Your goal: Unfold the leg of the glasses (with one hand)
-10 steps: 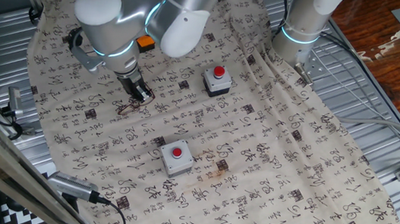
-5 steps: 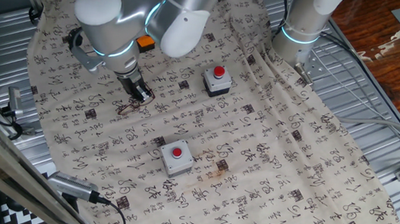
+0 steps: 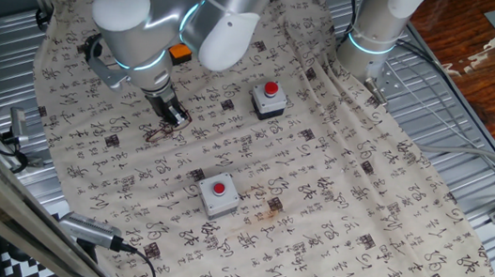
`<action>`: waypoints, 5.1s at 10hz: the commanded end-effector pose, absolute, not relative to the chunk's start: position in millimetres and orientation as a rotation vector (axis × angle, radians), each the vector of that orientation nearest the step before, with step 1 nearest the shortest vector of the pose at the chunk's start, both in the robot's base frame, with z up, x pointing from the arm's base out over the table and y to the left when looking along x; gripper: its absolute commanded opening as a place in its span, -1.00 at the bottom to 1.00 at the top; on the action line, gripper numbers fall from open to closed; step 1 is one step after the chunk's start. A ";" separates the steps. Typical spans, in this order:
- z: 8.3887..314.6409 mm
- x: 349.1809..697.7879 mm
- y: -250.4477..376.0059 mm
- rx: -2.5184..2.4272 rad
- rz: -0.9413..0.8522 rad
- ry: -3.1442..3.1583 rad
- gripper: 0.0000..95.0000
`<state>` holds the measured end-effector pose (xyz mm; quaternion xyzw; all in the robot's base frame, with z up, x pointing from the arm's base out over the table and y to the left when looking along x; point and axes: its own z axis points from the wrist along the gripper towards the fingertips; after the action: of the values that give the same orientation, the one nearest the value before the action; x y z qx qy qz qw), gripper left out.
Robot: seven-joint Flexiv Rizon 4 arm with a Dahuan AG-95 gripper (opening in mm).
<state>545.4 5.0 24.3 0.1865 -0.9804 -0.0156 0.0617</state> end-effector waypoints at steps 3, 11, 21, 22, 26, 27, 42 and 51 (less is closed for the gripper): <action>42.2 557.5 13.9 0.605 -0.054 -2.940 -0.60; 46.5 562.2 10.0 0.626 -0.040 -2.934 -0.60; 47.0 558.6 0.1 0.627 -0.021 -2.927 -0.60; 46.1 556.7 -1.0 0.623 -0.023 -2.929 -0.60; 48.1 557.0 -2.0 0.622 -0.033 -2.947 -0.60; 48.1 557.0 -2.0 0.625 -0.036 -2.935 -0.60; 30.9 559.7 8.3 0.635 0.005 -2.918 -0.60; 29.2 560.1 8.6 0.606 -0.002 -2.916 -0.60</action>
<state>559.3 9.5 29.3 0.2014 -0.9760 -0.0004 0.0824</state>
